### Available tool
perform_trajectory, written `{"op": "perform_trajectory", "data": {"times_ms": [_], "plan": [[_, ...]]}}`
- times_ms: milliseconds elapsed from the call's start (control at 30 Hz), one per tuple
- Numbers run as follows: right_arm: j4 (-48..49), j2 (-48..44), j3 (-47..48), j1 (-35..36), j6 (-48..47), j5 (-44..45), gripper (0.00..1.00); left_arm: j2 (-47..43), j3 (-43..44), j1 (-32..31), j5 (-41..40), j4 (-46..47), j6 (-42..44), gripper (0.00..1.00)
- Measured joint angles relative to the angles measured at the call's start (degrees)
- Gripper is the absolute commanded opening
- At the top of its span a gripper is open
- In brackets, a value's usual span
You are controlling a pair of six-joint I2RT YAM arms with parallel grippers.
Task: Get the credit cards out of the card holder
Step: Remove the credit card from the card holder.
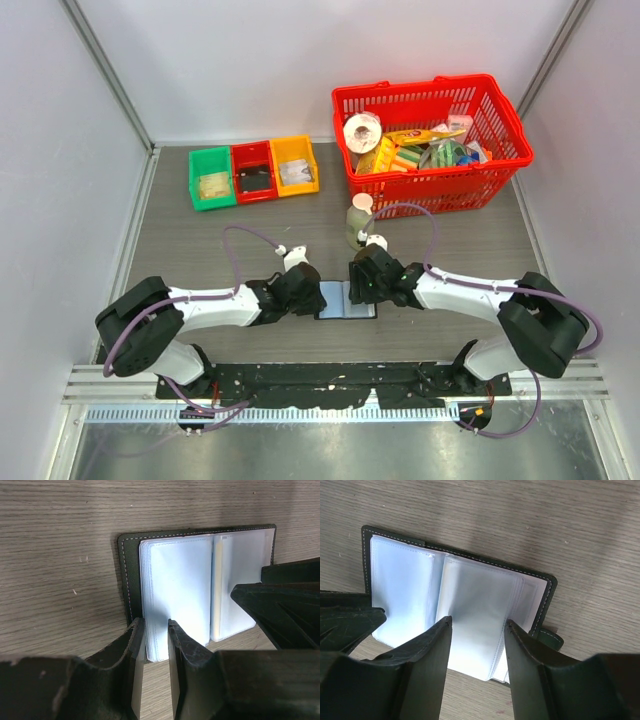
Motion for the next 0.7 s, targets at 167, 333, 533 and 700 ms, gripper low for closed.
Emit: {"op": "perform_trajectory", "data": {"times_ms": [167,333,533,700], "plan": [[-0.1,-0.8,-0.2,-0.2,0.0,-0.7,0.44,0.0,0.0,-0.1,-0.2,0.0,0.0,0.27],[-0.2,-2.9,-0.2,-0.2,-0.1,-1.4,0.43,0.0,0.0,-0.2,-0.3,0.0,0.0,0.27],[-0.8,-3.7,0.6,-0.2,-0.3,-2.3,0.43,0.0,0.0,-0.2,-0.4,0.0,0.0,0.27],[-1.3,-4.3,1.7,-0.2,-0.7,-3.7,0.34,0.0,-0.1,-0.2,-0.4,0.2,-0.1,0.27]]}}
